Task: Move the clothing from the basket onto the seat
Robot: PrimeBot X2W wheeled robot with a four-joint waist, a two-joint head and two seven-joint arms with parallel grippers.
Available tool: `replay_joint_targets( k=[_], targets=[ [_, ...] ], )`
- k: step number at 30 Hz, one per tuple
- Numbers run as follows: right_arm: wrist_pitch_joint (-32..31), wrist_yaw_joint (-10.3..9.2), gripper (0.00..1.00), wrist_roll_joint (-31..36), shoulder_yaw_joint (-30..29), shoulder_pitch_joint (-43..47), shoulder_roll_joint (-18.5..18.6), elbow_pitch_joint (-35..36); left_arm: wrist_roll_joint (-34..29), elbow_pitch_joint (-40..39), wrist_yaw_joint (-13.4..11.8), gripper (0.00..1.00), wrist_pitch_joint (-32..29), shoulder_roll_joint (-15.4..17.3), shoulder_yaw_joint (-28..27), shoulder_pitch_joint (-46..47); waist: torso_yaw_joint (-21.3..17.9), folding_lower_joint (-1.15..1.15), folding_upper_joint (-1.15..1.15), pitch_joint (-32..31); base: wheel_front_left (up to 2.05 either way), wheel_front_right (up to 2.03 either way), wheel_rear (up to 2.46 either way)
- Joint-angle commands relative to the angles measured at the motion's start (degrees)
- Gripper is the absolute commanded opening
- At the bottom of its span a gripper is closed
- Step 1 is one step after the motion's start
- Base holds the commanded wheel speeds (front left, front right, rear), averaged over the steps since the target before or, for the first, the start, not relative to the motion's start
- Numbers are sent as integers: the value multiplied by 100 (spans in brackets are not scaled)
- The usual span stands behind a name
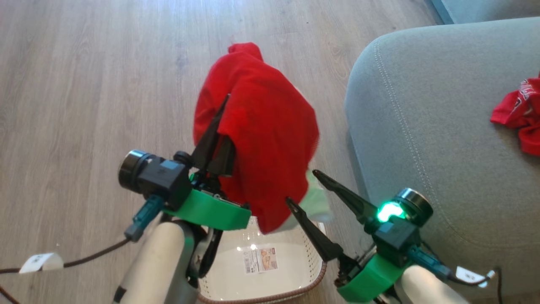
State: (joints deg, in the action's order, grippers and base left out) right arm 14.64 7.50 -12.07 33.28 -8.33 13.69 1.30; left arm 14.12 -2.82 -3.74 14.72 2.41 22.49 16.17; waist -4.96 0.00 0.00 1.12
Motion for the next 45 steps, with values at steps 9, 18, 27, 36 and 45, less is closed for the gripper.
replay_joint_targets(
  k=[9, 18, 27, 36, 45],
  targets=[
    [36, -1, 100, 25, 464, -778, -24, -274, 136, -90, -40, 0, 28, 47, 368, 328, 217, 0, 0, 12, 0, 0, 0],
    [36, -1, 100, 354, 428, -1022, -260, -774, 230, -84, -88, 0, 28, 47, 835, 388, 343, 0, 0, -8, 0, 0, 0],
    [36, -1, 100, 478, 786, -1030, -310, -862, 305, -39, -268, 0, 28, 47, 865, 449, 388, 0, 0, -44, 0, 0, 0],
    [36, -1, 100, 911, 228, -955, -574, -1041, 335, -56, -264, 0, 28, 47, 1040, 434, 391, 0, 0, -63, 0, 0, 0],
    [36, -1, 100, 1259, -344, -914, -868, -1284, 384, -48, -218, 0, 28, 47, 1372, 395, 537, 0, 0, -66, 0, 0, 0]
  ],
)
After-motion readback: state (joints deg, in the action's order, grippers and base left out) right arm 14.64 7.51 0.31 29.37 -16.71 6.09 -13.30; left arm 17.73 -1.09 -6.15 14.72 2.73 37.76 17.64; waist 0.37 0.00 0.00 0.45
